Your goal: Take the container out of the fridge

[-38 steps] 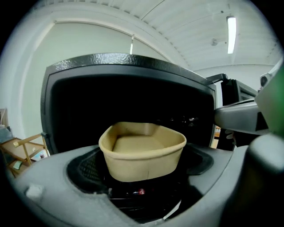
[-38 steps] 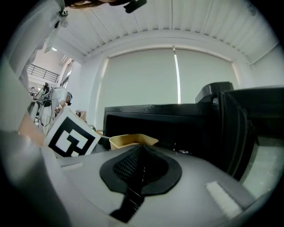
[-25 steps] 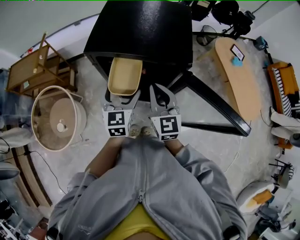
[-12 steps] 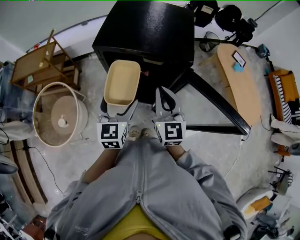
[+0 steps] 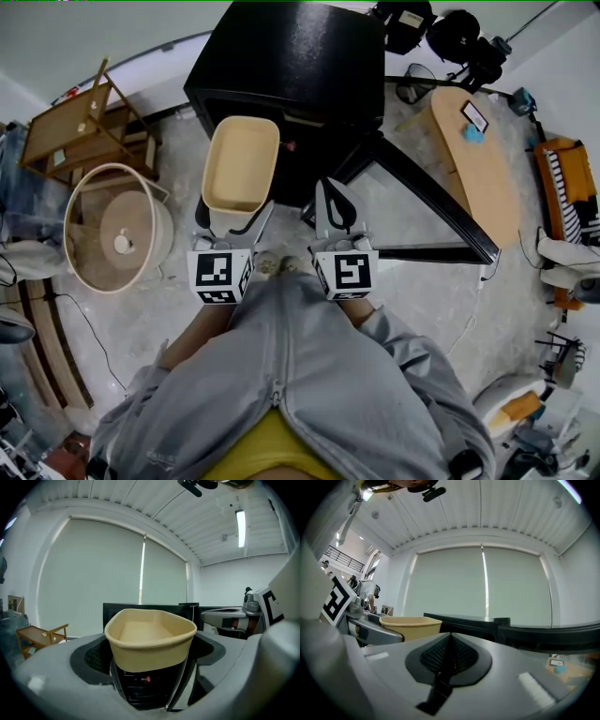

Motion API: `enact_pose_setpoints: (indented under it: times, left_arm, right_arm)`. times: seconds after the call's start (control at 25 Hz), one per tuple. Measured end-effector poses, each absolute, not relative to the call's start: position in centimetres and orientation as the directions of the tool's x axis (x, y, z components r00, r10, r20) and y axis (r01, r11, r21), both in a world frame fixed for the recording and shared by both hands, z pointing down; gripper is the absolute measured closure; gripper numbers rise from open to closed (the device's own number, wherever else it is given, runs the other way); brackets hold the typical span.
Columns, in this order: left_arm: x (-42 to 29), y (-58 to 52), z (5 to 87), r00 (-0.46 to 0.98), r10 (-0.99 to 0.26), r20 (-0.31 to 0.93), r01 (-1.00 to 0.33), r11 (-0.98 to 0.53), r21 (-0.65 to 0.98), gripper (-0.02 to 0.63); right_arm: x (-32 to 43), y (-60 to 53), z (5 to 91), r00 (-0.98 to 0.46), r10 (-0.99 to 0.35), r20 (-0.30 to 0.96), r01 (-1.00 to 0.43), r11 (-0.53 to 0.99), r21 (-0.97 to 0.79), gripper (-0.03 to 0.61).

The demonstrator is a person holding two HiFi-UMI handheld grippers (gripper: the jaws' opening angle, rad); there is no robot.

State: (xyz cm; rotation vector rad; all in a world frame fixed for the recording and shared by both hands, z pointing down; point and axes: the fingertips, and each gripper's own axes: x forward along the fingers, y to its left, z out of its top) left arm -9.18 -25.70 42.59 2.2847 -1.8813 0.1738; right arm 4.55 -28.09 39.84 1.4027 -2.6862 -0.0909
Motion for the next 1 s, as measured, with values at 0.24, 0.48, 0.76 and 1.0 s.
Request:
enact_pose_setpoints:
  times: [0.24,0.48,0.76,1.0]
  left_arm:
    - [-9.06,-25.60,42.40,0.195,-0.961,0.195,-0.980,-0.187,0.063,0.103]
    - [-8.99,-25.68,42.47,0.192,-0.962,0.193,-0.981,-0.184,0.061,0.103]
    - [-8.83,-25.88,42.61,0.194,-0.962,0.192,-0.981,-0.186,0.061,0.103]
    - [-8.78,-25.95,42.41,0.193,-0.961,0.196,-0.981,-0.184,0.063,0.103]
  right_arm:
    - [4.63,-27.85,39.94,-0.566,-0.821,0.077,-0.812,0.572,0.118,0.578]
    - [5.13,-27.76,40.20,-0.558,-0.826,0.077,-0.819,0.563,0.108,0.578]
    - [5.28,-28.02,40.13,-0.555,-0.829,0.063,-0.821,0.559,0.117,0.578]
    - [5.08,-28.11,39.68,-0.560,-0.826,0.065,-0.818,0.564,0.114,0.578]
